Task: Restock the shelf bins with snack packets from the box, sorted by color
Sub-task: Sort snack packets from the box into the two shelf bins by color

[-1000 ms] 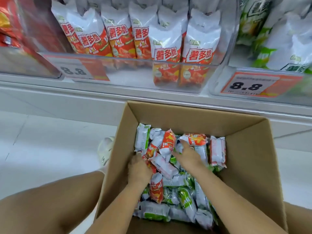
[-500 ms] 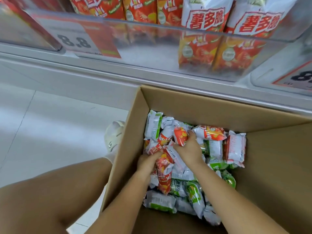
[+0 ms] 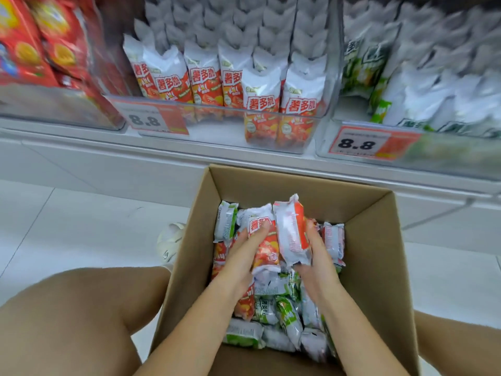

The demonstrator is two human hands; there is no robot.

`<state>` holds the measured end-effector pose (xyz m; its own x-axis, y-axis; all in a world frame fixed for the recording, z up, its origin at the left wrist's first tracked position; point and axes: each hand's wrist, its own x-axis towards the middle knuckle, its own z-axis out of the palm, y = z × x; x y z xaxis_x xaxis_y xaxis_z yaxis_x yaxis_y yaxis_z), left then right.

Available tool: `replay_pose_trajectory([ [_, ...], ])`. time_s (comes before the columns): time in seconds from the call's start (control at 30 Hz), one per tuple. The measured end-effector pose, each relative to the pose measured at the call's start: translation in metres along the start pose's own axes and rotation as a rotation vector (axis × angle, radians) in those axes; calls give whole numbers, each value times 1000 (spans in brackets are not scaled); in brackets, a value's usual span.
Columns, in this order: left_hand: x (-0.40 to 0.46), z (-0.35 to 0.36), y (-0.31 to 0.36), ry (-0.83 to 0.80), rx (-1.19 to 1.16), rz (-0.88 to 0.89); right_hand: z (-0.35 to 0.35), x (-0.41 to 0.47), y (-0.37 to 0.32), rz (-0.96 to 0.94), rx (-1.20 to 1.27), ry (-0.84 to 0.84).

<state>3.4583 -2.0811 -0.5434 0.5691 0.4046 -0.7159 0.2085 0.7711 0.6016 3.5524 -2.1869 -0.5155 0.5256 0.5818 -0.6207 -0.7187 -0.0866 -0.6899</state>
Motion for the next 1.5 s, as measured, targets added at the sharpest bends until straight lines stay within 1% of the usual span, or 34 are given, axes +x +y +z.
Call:
replay_pose_trajectory([
  [0.07, -24, 9, 10, -52, 9, 19, 4, -25, -10, -50, 41, -37],
  [0.13, -57, 18, 21, -138, 27, 66, 5, -50, -19, -104, 73, -72],
  [0.23, -101, 25, 28, -245, 153, 170, 5, -87, -32, -131, 71, -197],
  [0.3, -124, 26, 30, -271, 253, 249, 6, -106, -35, -127, 39, -255],
  [0.37, -140, 24, 32, -237, 322, 300, 12, -121, -38, -134, -38, -199],
  [0.4, -147, 23, 32, -195, 328, 323, 15, -126, -38, -154, -68, -160],
  [0.47, -159, 23, 33, -93, 302, 361, 20, -137, -39, -204, -140, -67],
  [0.53, -167, 21, 35, -43, 269, 390, 26, -146, -40, -241, -200, 7],
  [0.6, -175, 17, 38, -24, 244, 422, 31, -153, -41, -226, -182, 38],
  [0.67, -181, 12, 42, -21, 210, 446, 34, -155, -44, -155, -74, 58],
  [0.73, -185, 7, 45, -36, 195, 458, 36, -160, -46, -132, -26, 33],
  [0.9, -192, 5, 53, -83, 161, 482, 37, -159, -46, -243, -189, -111],
  [0.97, -192, 5, 57, -103, 144, 479, 37, -159, -46, -266, -224, -128],
  [1.0, -192, 4, 58, -103, 145, 487, 37, -160, -48, -286, -251, -107],
  [1.07, -191, 3, 61, -78, 135, 512, 35, -163, -53, -386, -358, -21],
  [1.17, -192, 1, 66, -31, 100, 559, 24, -163, -64, -582, -610, 201],
  [1.27, -190, -1, 71, 30, 52, 601, 22, -161, -79, -664, -706, 306],
  [1.37, -187, 1, 85, 98, 26, 616, 28, -157, -97, -688, -747, 300],
  [1.5, -177, 0, 131, 150, 117, 688, 49, -143, -122, -669, -815, 221],
])
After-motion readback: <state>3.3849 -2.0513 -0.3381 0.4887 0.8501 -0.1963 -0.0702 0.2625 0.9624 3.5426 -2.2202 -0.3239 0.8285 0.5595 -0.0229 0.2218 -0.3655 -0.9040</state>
